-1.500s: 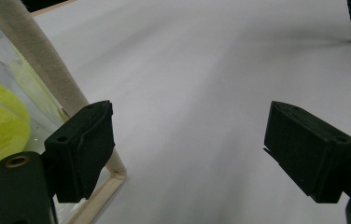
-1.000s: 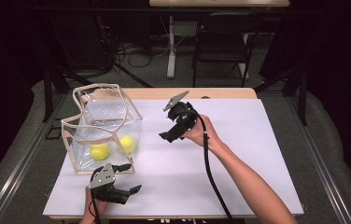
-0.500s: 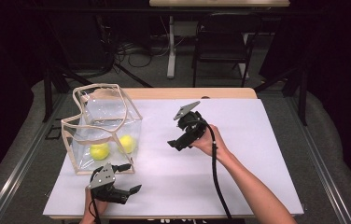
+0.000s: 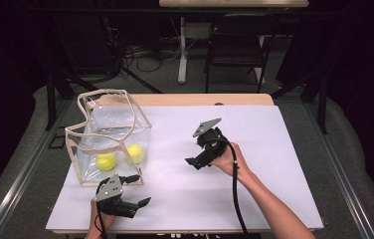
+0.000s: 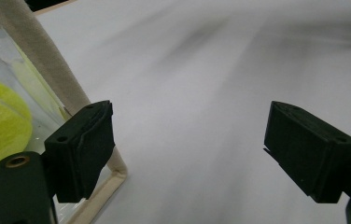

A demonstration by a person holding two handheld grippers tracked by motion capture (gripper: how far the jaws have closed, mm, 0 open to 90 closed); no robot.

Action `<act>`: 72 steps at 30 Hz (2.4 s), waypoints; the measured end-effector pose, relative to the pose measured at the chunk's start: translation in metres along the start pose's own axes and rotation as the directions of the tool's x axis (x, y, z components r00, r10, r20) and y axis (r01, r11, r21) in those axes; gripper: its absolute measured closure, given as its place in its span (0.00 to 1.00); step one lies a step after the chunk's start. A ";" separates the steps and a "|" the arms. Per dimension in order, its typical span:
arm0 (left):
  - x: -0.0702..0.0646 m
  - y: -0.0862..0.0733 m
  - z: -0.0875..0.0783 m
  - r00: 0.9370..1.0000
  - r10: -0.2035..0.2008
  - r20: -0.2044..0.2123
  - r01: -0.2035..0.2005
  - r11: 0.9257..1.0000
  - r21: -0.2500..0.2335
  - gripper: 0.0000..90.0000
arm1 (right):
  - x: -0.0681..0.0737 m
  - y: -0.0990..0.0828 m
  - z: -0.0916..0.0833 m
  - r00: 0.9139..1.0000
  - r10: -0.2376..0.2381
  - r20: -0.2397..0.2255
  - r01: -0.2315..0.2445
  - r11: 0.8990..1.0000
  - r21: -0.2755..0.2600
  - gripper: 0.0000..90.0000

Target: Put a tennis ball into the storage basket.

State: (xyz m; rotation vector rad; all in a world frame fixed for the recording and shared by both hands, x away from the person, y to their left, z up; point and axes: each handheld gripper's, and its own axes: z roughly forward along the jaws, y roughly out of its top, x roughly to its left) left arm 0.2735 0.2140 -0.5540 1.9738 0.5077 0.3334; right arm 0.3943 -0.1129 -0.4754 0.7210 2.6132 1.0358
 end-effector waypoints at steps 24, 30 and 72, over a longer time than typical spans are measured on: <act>0.000 0.000 -0.001 1.000 -0.003 -0.005 0.003 1.000 0.003 0.18 | 0.013 -0.050 -0.017 0.999 0.031 0.021 -0.031 0.999 -0.019 0.00; 0.000 -0.001 0.000 1.000 -0.007 -0.003 0.007 1.000 0.003 0.18 | 0.015 -0.064 -0.021 0.998 0.050 0.035 -0.049 0.998 -0.028 0.00; 0.000 -0.001 -0.001 1.000 -0.008 -0.013 0.009 1.000 0.018 0.18 | 0.031 -0.142 -0.048 0.984 0.151 0.098 -0.142 0.985 -0.095 0.00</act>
